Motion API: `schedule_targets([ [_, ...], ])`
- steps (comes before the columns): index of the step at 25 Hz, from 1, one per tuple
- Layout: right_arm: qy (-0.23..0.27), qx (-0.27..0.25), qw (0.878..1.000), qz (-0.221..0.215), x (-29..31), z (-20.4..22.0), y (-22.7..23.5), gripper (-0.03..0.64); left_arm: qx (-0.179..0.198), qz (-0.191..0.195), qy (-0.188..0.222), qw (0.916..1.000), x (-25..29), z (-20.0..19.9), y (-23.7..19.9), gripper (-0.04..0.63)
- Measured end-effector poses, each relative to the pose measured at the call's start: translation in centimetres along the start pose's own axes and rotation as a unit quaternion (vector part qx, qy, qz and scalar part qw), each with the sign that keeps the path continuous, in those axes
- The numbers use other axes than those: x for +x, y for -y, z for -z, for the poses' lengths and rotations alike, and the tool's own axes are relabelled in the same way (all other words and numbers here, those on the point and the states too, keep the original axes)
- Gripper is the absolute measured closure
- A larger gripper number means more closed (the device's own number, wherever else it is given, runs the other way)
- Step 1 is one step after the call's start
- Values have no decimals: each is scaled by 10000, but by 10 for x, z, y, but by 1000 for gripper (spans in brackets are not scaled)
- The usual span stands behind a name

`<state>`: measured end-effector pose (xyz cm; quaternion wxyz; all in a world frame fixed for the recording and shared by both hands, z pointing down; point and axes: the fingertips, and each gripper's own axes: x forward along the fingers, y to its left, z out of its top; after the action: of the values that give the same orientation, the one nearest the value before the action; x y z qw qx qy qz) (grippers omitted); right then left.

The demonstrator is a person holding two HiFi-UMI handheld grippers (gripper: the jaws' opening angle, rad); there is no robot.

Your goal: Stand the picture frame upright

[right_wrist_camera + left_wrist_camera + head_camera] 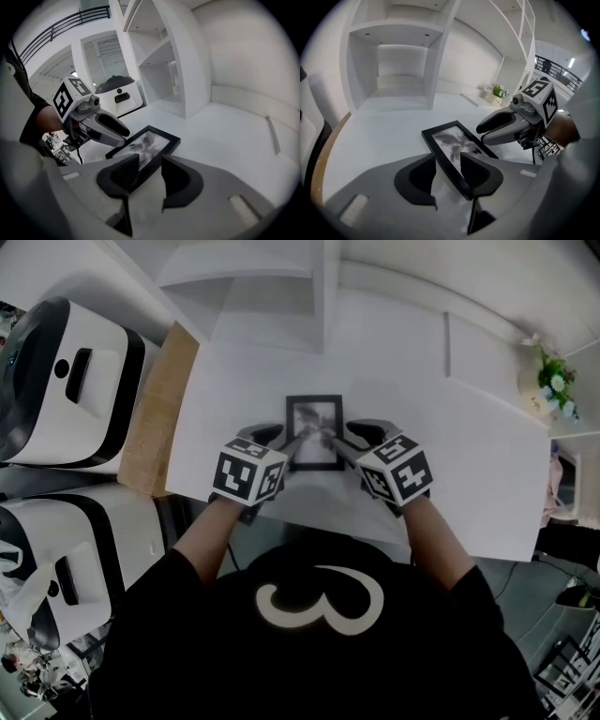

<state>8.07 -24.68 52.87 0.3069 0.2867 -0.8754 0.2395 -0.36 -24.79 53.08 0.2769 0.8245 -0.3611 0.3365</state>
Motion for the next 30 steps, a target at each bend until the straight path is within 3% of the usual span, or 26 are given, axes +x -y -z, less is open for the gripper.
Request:
schedule_targets([
  [7, -195, -156, 9996, 102, 11, 5, 1, 465, 259, -265, -253, 9990, 9, 8, -4, 443],
  [30, -119, 141, 9988, 454, 10, 15, -11, 488, 295, -123, -352, 9989, 8, 16, 0, 445],
])
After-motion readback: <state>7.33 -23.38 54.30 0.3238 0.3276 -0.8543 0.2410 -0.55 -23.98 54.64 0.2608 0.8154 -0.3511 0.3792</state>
